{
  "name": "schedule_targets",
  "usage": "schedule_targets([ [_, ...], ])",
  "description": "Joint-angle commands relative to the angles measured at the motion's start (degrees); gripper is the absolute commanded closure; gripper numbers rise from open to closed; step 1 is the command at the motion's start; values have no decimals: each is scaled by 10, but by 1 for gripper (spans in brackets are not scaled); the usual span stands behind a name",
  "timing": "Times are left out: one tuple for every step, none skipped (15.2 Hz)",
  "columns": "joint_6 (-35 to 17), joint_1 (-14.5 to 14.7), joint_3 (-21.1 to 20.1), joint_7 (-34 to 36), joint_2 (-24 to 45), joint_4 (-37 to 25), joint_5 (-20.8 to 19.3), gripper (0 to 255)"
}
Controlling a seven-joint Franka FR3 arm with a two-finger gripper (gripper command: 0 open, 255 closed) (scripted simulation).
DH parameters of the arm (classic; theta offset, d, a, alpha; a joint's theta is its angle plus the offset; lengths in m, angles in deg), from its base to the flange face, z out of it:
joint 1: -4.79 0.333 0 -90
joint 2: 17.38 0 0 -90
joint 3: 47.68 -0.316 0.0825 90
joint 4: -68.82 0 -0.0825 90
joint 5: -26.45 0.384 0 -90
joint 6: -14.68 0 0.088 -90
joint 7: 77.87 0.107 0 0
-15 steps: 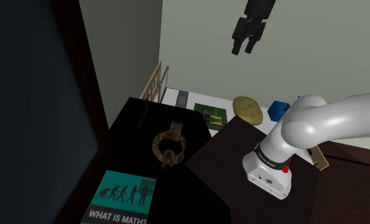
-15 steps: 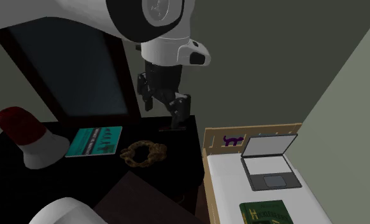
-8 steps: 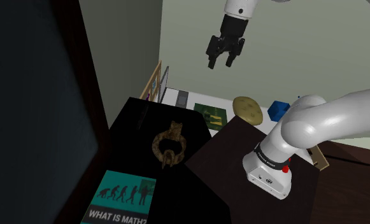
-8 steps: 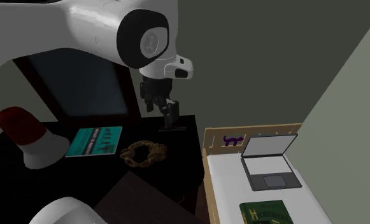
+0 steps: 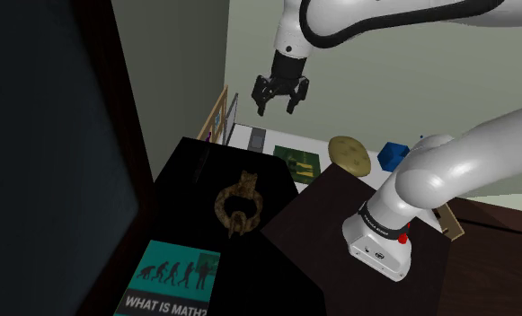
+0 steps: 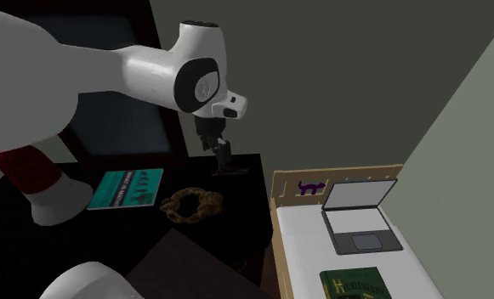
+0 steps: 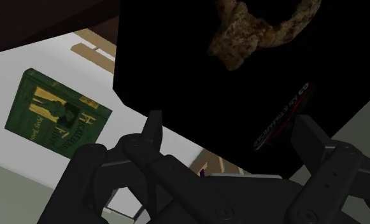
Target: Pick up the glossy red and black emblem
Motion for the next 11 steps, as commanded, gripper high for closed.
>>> schedule_targets([
  [-42, -7, -23, 41, 39, -4, -5, 0],
  [-61, -11, -34, 61, 59, -8, -10, 0],
  [-79, -16, -44, 82, 80, -13, -17, 0],
  [-97, -20, -55, 104, 102, -18, -25, 0],
  [-114, -25, -64, 127, 125, -25, -36, 0],
  [-130, -30, -74, 150, 148, -33, -47, 0],
  [-146, -35, -82, 175, 172, -41, -61, 0],
  [-160, -39, -90, 201, 196, -51, -77, 0],
  [-173, -43, -96, 227, 221, -62, -95, 0],
  [-185, -46, -101, 255, 246, -73, -115, 0],
  [-195, -48, -105, 283, 271, -86, -135, 0],
])
